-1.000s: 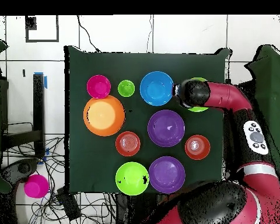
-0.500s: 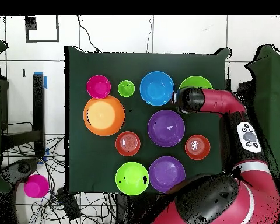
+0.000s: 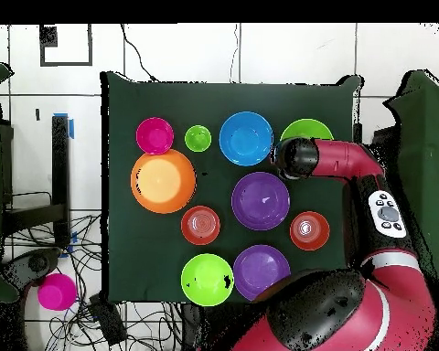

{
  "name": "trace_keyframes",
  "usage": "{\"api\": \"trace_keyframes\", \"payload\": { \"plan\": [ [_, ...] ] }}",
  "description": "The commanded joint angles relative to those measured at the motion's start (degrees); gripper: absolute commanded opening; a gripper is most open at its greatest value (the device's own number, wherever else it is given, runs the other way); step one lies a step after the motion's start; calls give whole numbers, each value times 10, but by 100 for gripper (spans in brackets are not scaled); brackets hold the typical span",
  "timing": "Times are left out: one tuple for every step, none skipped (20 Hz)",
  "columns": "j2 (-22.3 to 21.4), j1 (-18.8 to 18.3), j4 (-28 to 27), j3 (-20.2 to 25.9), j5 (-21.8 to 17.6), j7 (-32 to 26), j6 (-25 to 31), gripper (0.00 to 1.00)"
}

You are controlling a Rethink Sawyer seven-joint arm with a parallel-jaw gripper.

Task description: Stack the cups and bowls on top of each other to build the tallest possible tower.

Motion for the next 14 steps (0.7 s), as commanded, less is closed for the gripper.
{"api": "trace_keyframes", "payload": {
  "plan": [
    [0, 15, -23, -3, -29, -58, 29, 100],
    [-2, 15, -22, -3, -29, -57, 26, 100],
    [-1, 16, -26, -3, -28, -57, 28, 100],
    [1, 17, -28, -3, -26, -56, 28, 100],
    [7, 15, -26, 0, -26, -56, 23, 100],
    [29, 11, -38, 12, -24, -68, 18, 100],
    [72, -3, -57, 38, -19, -95, 8, 100],
    [123, -14, -92, 58, -14, -117, 7, 100],
    [170, -20, -131, 73, -4, -137, 26, 100],
    [204, -23, -165, 87, 3, -161, 48, 100],
    [224, -22, -192, 92, 3, -178, 64, 100],
    [227, -19, -200, 91, -5, -177, 54, 100],
    [230, -17, -208, 91, -13, -176, 44, 100],
    [225, -16, -204, 87, -19, -168, 27, 100]
  ]
}}
